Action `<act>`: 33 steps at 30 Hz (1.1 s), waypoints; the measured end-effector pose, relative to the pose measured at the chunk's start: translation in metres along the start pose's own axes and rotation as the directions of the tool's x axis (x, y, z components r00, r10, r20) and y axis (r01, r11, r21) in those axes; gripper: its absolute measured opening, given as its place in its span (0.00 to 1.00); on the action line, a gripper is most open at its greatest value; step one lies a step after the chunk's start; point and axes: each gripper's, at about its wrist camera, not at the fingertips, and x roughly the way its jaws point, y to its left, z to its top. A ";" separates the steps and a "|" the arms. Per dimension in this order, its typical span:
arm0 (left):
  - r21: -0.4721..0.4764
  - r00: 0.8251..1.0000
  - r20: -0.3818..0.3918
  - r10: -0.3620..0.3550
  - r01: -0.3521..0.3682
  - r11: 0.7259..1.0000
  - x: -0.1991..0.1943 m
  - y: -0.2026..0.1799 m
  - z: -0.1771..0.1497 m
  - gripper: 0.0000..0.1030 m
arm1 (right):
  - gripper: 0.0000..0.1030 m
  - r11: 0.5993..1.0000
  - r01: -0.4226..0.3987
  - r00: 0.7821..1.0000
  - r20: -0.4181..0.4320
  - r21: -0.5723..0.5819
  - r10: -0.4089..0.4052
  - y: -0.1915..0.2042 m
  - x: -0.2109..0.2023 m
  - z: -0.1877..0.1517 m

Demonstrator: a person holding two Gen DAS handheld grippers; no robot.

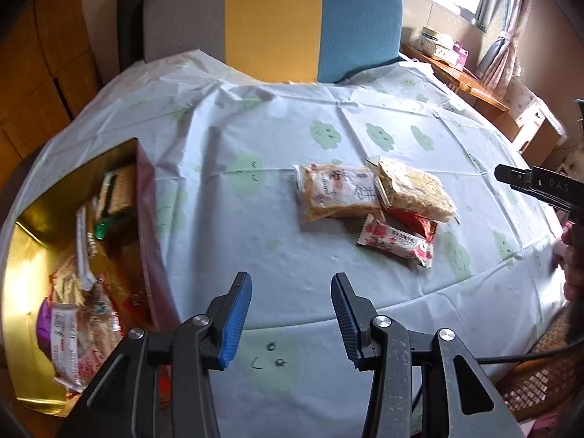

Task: Organize snacks
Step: 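Reach the left tool to the pink rose-print bar and grasp it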

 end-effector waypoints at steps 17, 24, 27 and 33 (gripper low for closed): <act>-0.208 0.969 -0.191 -0.156 0.116 0.971 0.083 -0.062 0.046 0.58 | 0.45 0.999 -0.038 0.999 -0.004 0.012 0.038 -0.001 0.001 0.001; -0.070 0.980 -0.194 -0.055 0.042 0.997 0.093 -0.080 0.046 0.51 | 0.45 0.998 -0.062 0.998 -0.005 0.032 0.063 -0.005 0.001 0.003; 0.088 0.985 -0.174 -0.013 0.029 0.996 0.088 -0.087 0.036 0.45 | 0.45 0.997 -0.069 0.998 -0.009 0.039 0.070 -0.006 0.001 0.003; 0.190 0.983 -0.184 -0.024 0.060 0.980 0.068 -0.061 0.017 0.46 | 0.45 0.997 -0.067 0.998 -0.015 0.043 0.067 -0.006 0.001 0.002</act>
